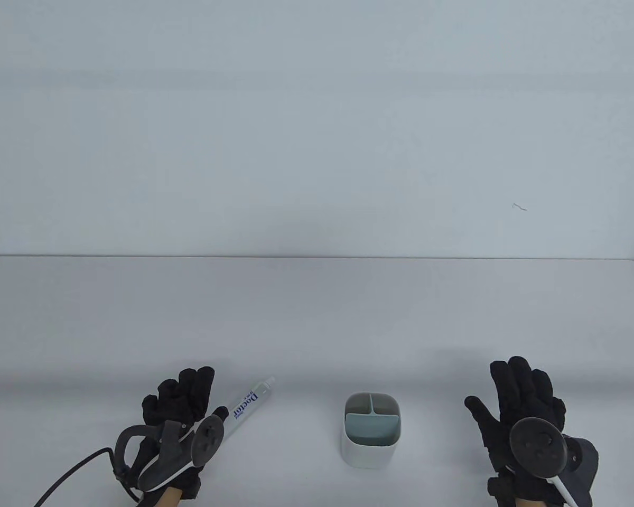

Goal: Insert toothpaste into the toothbrush holder

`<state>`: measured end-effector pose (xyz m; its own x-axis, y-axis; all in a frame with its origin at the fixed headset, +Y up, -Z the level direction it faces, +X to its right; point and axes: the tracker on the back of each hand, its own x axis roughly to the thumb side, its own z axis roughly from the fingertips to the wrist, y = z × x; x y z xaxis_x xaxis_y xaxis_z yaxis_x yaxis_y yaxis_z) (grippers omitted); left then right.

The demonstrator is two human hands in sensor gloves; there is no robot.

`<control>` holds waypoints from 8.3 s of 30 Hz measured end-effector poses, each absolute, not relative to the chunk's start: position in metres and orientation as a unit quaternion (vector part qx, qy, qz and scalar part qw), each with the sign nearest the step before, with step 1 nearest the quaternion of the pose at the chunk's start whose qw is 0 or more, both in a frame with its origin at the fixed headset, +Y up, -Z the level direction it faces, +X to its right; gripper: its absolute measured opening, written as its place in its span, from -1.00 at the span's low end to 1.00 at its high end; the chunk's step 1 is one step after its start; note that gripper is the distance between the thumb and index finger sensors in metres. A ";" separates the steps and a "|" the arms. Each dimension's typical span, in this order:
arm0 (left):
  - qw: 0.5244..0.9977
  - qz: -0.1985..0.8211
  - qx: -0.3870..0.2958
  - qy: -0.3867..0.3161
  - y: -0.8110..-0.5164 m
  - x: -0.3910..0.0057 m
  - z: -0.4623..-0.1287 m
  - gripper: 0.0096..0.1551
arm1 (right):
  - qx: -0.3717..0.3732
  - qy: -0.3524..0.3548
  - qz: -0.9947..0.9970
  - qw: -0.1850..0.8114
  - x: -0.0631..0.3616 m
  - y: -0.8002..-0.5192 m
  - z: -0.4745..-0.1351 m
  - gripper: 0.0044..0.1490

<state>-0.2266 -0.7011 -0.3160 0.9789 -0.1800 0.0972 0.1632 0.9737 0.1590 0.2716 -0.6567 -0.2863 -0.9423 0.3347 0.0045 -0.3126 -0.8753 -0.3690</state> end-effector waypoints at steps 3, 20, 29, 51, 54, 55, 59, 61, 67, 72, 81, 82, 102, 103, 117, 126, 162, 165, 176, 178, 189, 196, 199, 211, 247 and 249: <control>0.991 -0.086 0.078 -0.062 -0.702 -0.225 -0.316 -0.11 | -0.029 -0.187 0.968 0.164 0.271 -0.656 -0.285 -0.07; 0.989 -0.082 0.042 -0.116 -0.731 -0.211 -0.321 -0.08 | -0.020 -0.170 0.971 0.169 0.266 -0.662 -0.290 -0.06; 0.986 -0.117 -0.039 -0.110 -0.756 -0.211 -0.326 -0.05 | -0.008 -0.163 0.973 0.166 0.259 -0.664 -0.288 -0.07; 0.976 -0.123 -0.171 -0.055 -0.788 -0.225 -0.334 -0.16 | -0.001 -0.159 0.971 0.178 0.255 -0.663 -0.288 -0.09; 0.979 -0.115 -0.163 -0.047 -0.787 -0.225 -0.335 -0.26 | 0.001 -0.158 0.971 0.178 0.254 -0.664 -0.288 -0.09; 0.979 -0.116 -0.163 -0.045 -0.787 -0.224 -0.335 -0.28 | 0.001 -0.158 0.971 0.177 0.254 -0.664 -0.288 -0.09; 0.980 -0.110 -0.160 -0.045 -0.788 -0.224 -0.335 -0.30 | 0.001 -0.156 0.972 0.177 0.253 -0.664 -0.287 -0.10; 0.981 -0.110 -0.154 -0.047 -0.788 -0.223 -0.335 -0.31 | 0.000 -0.159 0.971 0.179 0.253 -0.664 -0.287 -0.09; 0.982 -0.129 -0.122 -0.063 -0.785 -0.216 -0.334 -0.42 | 0.002 -0.155 0.971 0.182 0.252 -0.665 -0.288 -0.10; 0.980 -0.159 -0.099 -0.065 -0.783 -0.210 -0.332 -0.35 | 0.004 -0.154 0.971 0.184 0.251 -0.665 -0.288 -0.10; 0.972 -0.202 -0.098 -0.075 -0.786 -0.198 -0.330 -0.38 | 0.008 -0.153 0.970 0.189 0.249 -0.665 -0.288 -0.10; 0.970 -0.205 -0.101 -0.079 -0.787 -0.198 -0.330 -0.37 | 0.008 -0.152 0.970 0.190 0.249 -0.665 -0.288 -0.11; 0.987 -0.065 0.038 -0.142 -0.728 -0.181 -0.318 -0.35 | 0.088 -0.136 0.953 0.257 0.218 -0.658 -0.278 -0.13; 0.987 -0.057 0.046 -0.146 -0.724 -0.178 -0.316 -0.35 | 0.094 -0.135 0.951 0.262 0.215 -0.657 -0.277 -0.14; 0.945 0.001 0.182 -0.271 -0.674 -0.123 -0.262 -0.36 | 0.201 -0.064 0.927 0.311 0.161 -0.659 -0.260 -0.16; 0.921 0.012 0.214 -0.324 -0.669 -0.102 -0.241 -0.36 | 0.233 -0.048 0.899 0.367 0.149 -0.662 -0.257 -0.14; 0.940 -0.122 0.184 -0.261 -0.680 -0.128 -0.264 -0.01 | 0.286 -0.124 0.711 0.631 0.188 -0.647 -0.260 -0.22; 0.941 -0.117 0.177 -0.264 -0.680 -0.128 -0.265 0.00 | 0.276 -0.134 0.721 0.621 0.195 -0.647 -0.262 -0.22; 0.947 -0.120 0.134 -0.266 -0.685 -0.128 -0.268 -0.01 | 0.249 -0.101 0.779 0.566 0.195 -0.667 -0.279 -0.23; 0.947 -0.121 0.133 -0.266 -0.685 -0.128 -0.268 -0.01 | 0.247 -0.091 0.789 0.555 0.192 -0.670 -0.281 -0.23; 0.948 -0.121 0.119 -0.268 -0.685 -0.127 -0.269 -0.01 | 0.221 -0.033 0.828 0.514 0.180 -0.695 -0.294 -0.21; 0.949 -0.118 0.115 -0.269 -0.685 -0.127 -0.269 -0.02 | 0.212 -0.026 0.847 0.487 0.176 -0.700 -0.296 -0.19; 0.950 -0.118 0.112 -0.268 -0.686 -0.127 -0.269 -0.02 | 0.200 -0.027 0.848 0.491 0.176 -0.702 -0.297 -0.19; 0.950 -0.119 0.108 -0.268 -0.686 -0.127 -0.270 -0.03 | 0.121 -0.081 0.863 0.484 0.193 -0.700 -0.295 -0.14; 0.959 -0.113 0.100 -0.242 -0.689 -0.152 -0.286 -0.03 | 0.119 -0.079 0.981 0.133 0.202 -0.679 -0.298 0.04; 0.959 -0.115 0.090 -0.243 -0.693 -0.151 -0.287 -0.03 | 0.122 -0.078 0.980 0.136 0.201 -0.679 -0.298 0.03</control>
<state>-0.1513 -0.6931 -0.2865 0.8552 -0.2642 0.4460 0.1771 0.9575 0.2277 0.2011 -0.6789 -0.2982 -0.9332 0.2482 0.2599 -0.2863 -0.9506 -0.1203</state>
